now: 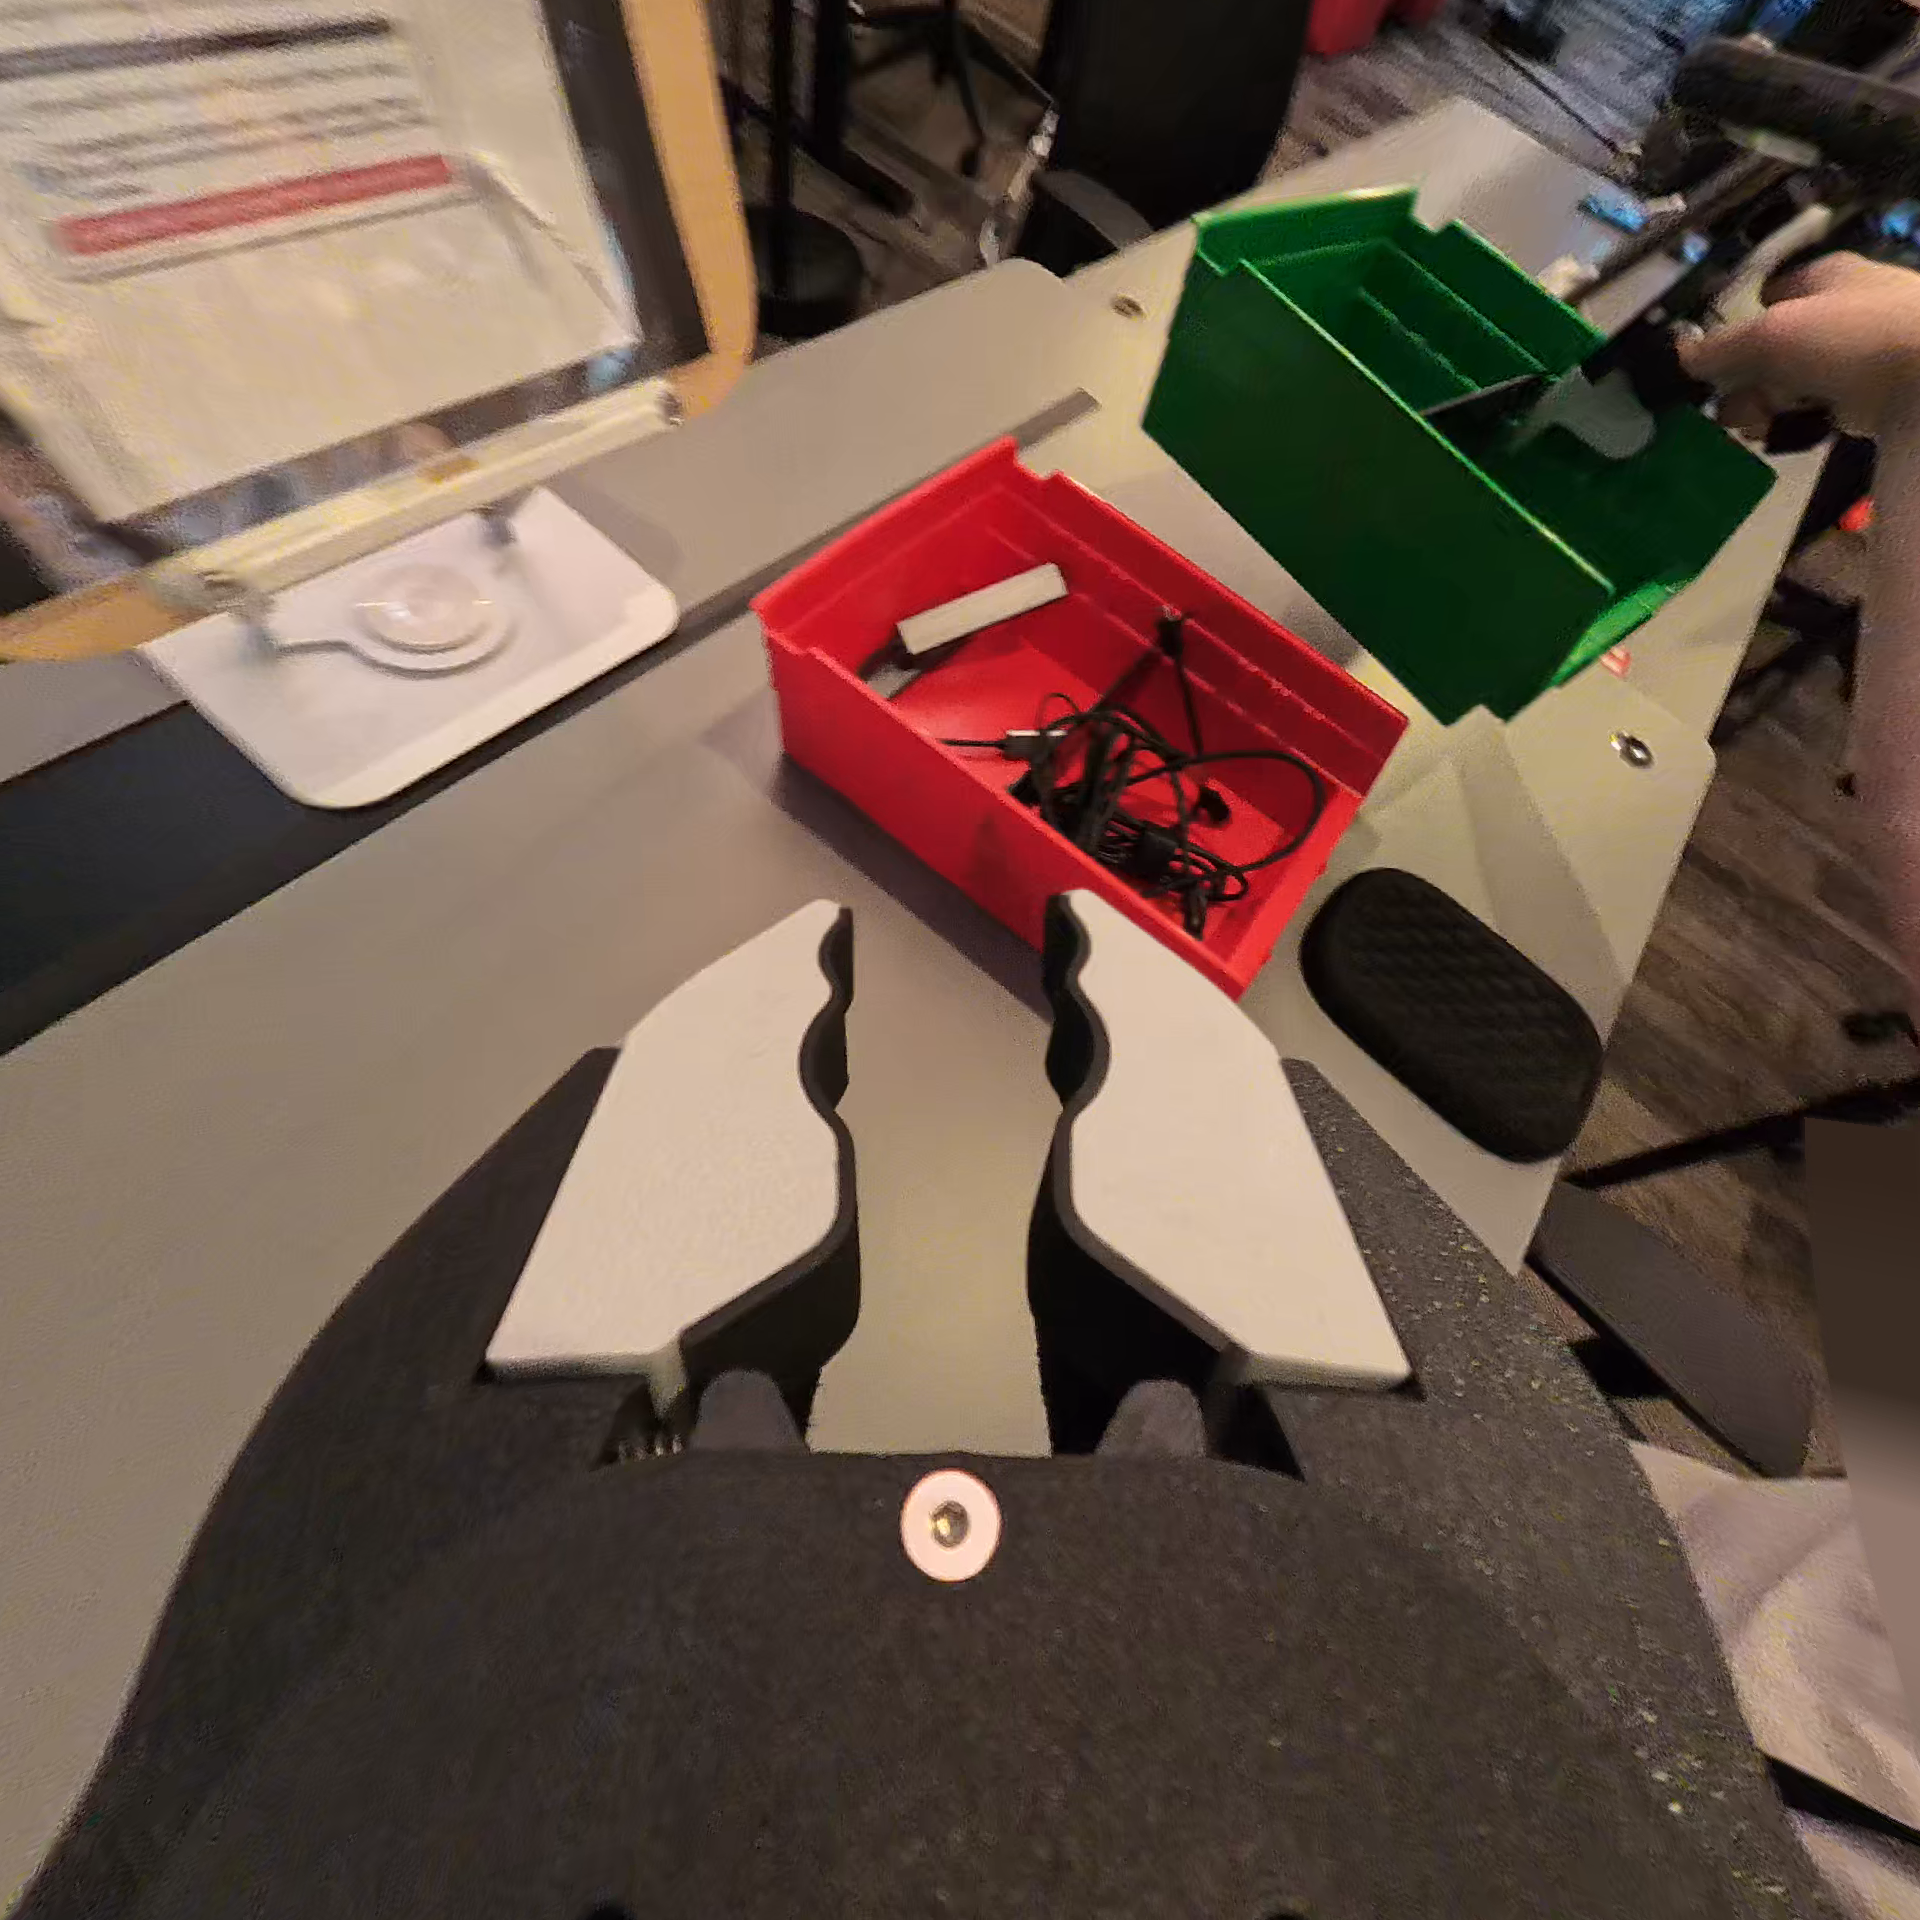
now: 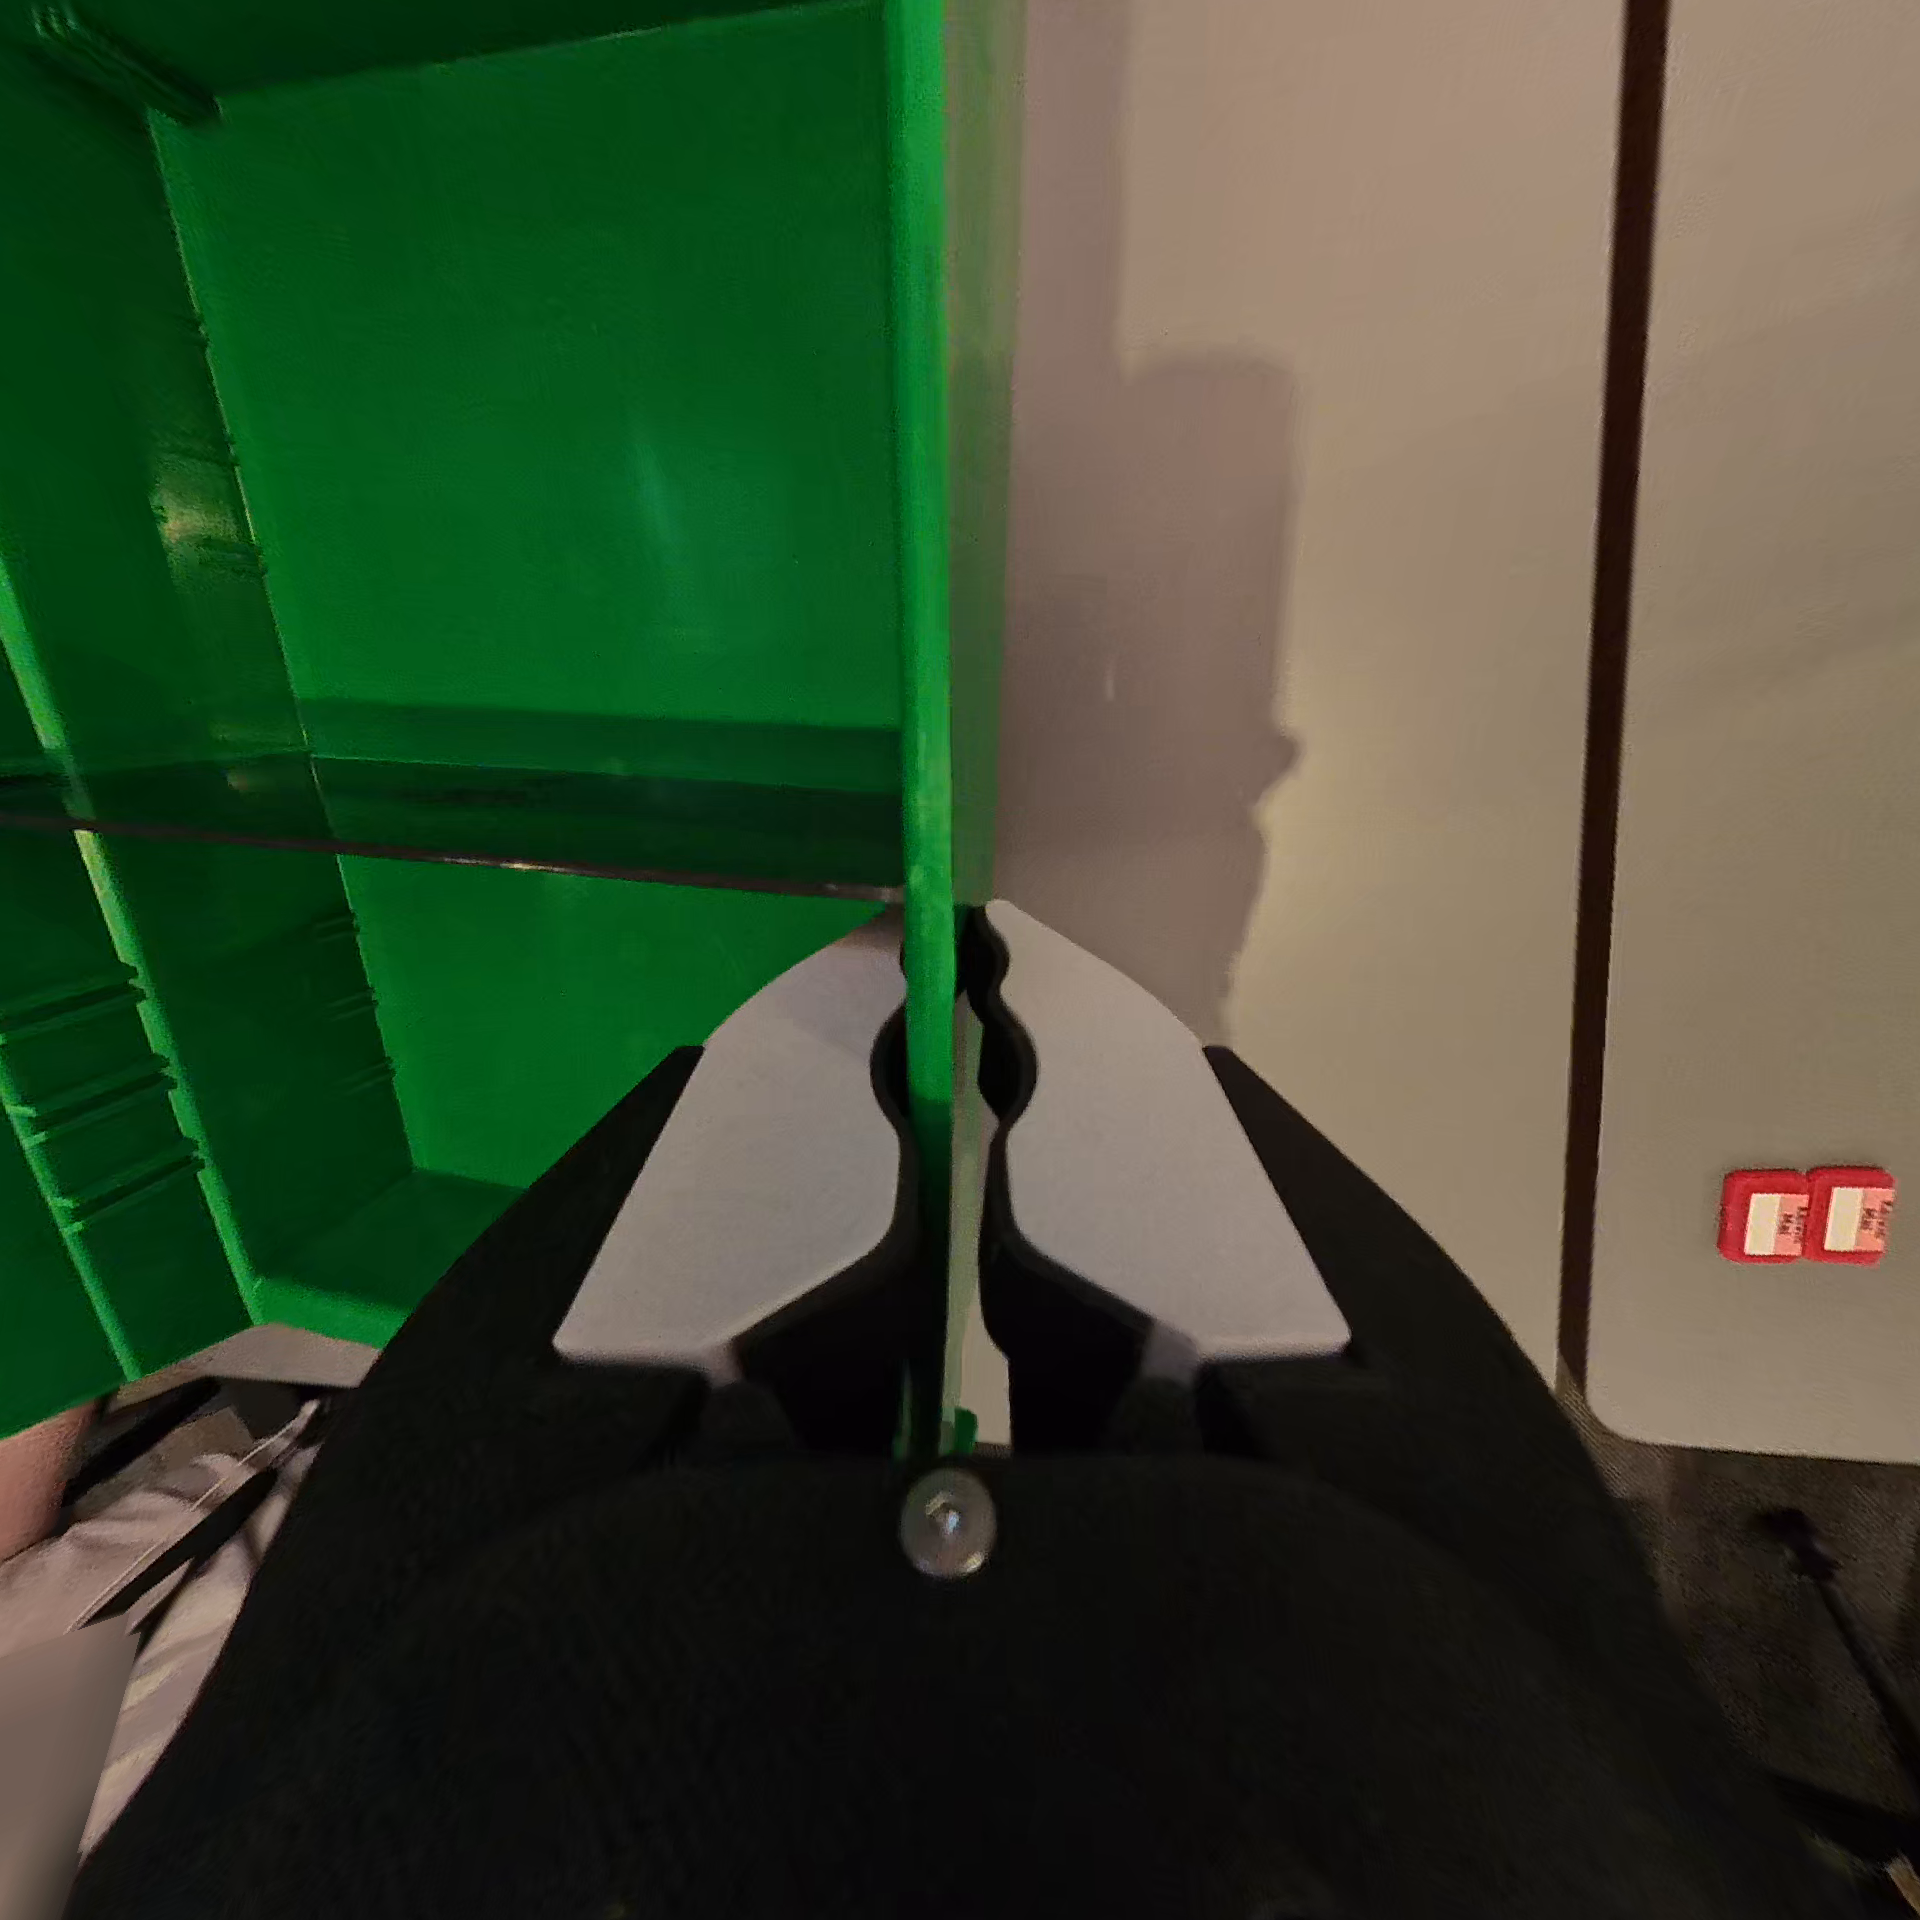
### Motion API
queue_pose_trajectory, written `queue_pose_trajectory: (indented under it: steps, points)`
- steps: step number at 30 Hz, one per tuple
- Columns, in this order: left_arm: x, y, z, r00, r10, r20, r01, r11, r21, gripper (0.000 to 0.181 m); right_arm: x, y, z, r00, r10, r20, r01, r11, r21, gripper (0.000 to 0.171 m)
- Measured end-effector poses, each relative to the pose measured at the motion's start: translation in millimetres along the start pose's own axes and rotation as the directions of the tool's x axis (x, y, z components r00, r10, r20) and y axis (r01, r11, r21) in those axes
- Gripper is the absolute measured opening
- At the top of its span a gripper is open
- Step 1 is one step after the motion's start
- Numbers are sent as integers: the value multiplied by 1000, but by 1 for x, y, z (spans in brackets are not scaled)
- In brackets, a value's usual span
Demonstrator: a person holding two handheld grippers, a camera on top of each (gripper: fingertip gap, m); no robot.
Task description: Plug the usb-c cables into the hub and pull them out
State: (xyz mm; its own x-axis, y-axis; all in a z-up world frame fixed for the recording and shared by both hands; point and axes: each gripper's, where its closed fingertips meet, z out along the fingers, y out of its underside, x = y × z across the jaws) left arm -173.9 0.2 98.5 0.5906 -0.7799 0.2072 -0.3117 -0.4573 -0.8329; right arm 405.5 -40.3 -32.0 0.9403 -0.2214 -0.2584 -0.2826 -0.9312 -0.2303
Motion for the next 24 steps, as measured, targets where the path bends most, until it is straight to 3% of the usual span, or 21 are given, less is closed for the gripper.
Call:
queue_pose_trajectory:
  steps: [7,14,18,24]
  points:
    - [46,19,99,988,145,-61,-156,951,-267,50,32,25,59,998,32,51,-29,998,-63,7]
    - [38,66,190,998,54,-32,-63,857,-512,57,25,24,85,994,-104,-19,102,991,-84,6]
    - [24,91,212,999,33,6,-22,794,-607,57,14,26,96,998,-51,-27,50,998,-47,6]
    - [24,104,214,1000,-24,-17,7,756,-654,52,-5,24,100,997,-14,-78,14,1000,2,8]
